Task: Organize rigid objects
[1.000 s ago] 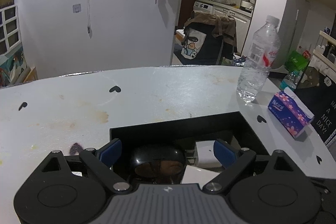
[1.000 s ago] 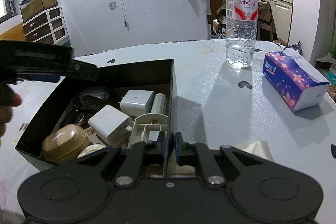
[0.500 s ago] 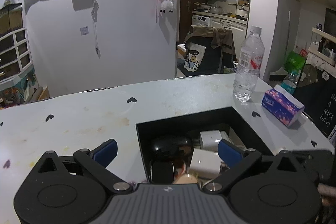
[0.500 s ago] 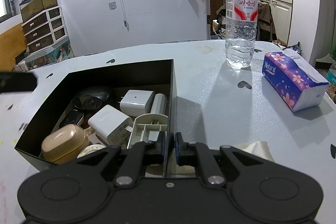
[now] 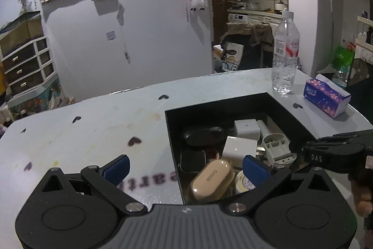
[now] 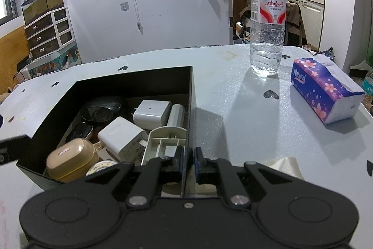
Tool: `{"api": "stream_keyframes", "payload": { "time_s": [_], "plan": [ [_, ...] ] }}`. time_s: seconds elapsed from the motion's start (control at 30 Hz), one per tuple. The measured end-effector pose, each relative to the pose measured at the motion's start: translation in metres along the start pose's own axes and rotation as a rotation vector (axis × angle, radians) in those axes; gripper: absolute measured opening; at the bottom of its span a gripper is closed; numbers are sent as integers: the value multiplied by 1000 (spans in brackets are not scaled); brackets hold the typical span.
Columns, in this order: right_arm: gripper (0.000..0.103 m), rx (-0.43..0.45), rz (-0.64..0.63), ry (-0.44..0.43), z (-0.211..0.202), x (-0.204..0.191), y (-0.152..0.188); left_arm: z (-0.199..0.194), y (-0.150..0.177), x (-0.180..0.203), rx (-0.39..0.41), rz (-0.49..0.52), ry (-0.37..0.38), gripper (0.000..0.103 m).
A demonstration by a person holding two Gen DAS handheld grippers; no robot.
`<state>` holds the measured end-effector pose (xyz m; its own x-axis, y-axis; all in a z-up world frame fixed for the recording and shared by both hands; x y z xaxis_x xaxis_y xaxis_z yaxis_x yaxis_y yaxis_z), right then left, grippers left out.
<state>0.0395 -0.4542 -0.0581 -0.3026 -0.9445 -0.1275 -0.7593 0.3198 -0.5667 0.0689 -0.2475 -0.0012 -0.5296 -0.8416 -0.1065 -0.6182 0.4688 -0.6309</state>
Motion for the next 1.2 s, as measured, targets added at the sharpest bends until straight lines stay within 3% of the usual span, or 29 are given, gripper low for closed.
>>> {"api": "stream_keyframes", "payload": {
  "time_s": [0.63, 0.9, 1.2],
  "plan": [
    [13, -2, 21, 8, -2, 0, 0, -3, 10, -6, 23, -73, 39, 102],
    [20, 109, 37, 5, -52, -7, 8, -10, 15, -10, 24, -73, 56, 102],
    [53, 165, 35, 20, -100, -22, 42, -24, 27, -17, 38, -74, 71, 102]
  ]
}}
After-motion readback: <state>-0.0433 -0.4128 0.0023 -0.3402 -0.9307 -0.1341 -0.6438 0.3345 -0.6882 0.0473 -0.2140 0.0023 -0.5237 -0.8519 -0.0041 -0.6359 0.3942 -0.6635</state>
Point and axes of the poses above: each gripper's, at about its wrist camera, not at the fingertips, and z roughly the way its jaws point, x to its right, y to its underside, the point moved 1 cm from there along z, roughly the way its jaws point, and after that the axes turned 15 degrees about -x, right-handed, at the moved point
